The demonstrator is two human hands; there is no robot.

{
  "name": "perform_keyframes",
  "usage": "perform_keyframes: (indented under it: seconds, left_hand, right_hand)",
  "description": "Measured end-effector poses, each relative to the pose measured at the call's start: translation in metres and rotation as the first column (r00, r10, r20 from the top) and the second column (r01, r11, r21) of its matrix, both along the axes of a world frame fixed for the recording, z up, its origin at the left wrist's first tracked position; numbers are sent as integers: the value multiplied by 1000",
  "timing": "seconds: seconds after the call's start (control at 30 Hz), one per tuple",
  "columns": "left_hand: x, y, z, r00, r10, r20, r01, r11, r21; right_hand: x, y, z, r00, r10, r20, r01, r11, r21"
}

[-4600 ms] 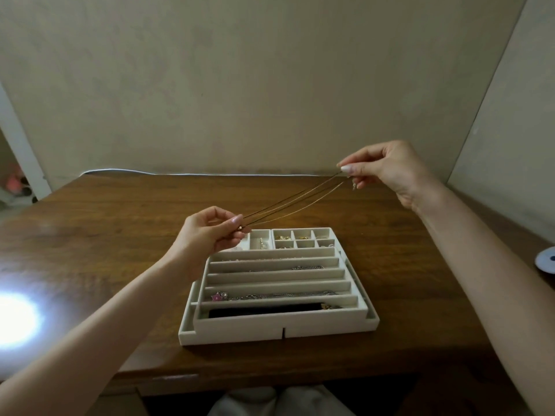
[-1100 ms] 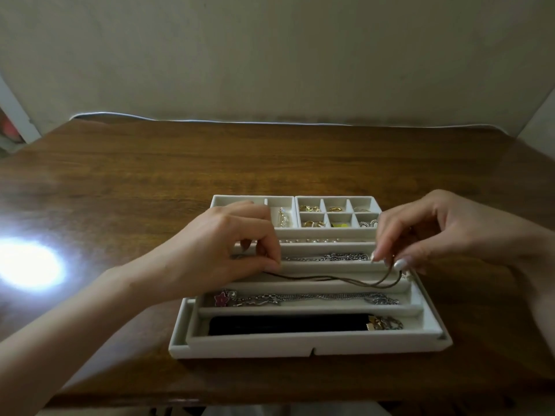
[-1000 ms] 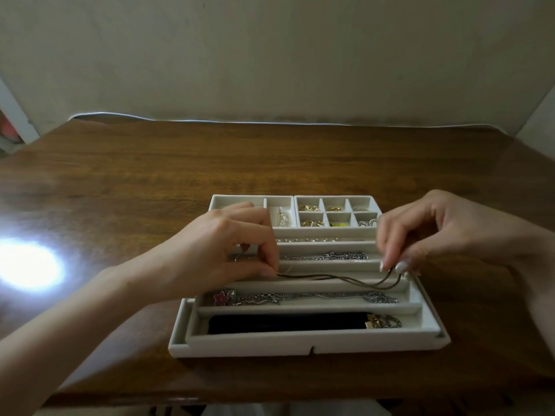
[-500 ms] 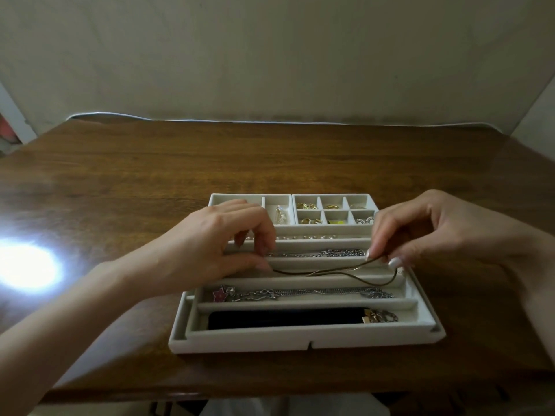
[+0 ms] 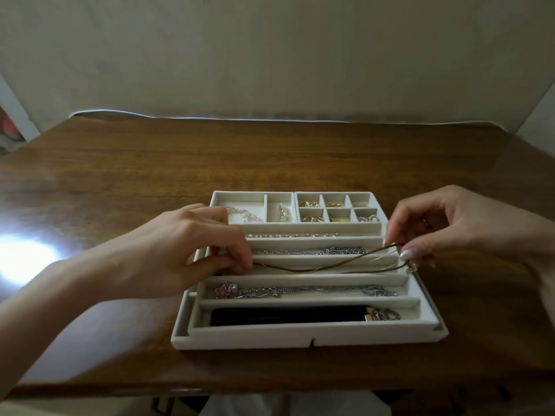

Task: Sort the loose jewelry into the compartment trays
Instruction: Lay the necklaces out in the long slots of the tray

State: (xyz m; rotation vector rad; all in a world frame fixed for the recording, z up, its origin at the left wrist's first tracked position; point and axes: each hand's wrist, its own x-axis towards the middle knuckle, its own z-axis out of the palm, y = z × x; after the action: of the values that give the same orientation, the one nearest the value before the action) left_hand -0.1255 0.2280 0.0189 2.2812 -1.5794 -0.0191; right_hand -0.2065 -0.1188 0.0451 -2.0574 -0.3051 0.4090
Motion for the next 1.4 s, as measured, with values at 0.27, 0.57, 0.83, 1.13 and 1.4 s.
perform_keyframes:
  seconds: [0.27,0.57,0.83,1.13,1.4]
  left_hand:
    - [0,2,2,999,6,38,-7,999,41]
    - [1,4,3,1000,6,1,-6,999,40]
    - [-1,2,6,1000,-13,-20,13,1000,-9]
    - [-2,2,9,999,-9,-32,7,998,-67]
    - [-3,-1,14,1000,-19,-21,17,996,-91]
  right_hand:
    - [-3,-5,3,999,-20,-46,17,998,-57]
    - [-6,11,12,997,5,82,16,966,-258]
    - [-8,36,13,984,37,172,9,967,-256]
    - [-19,27,12,994,31,107,5,948,-319]
    - [-22,24,12,948,-57,313,142,956,-258]
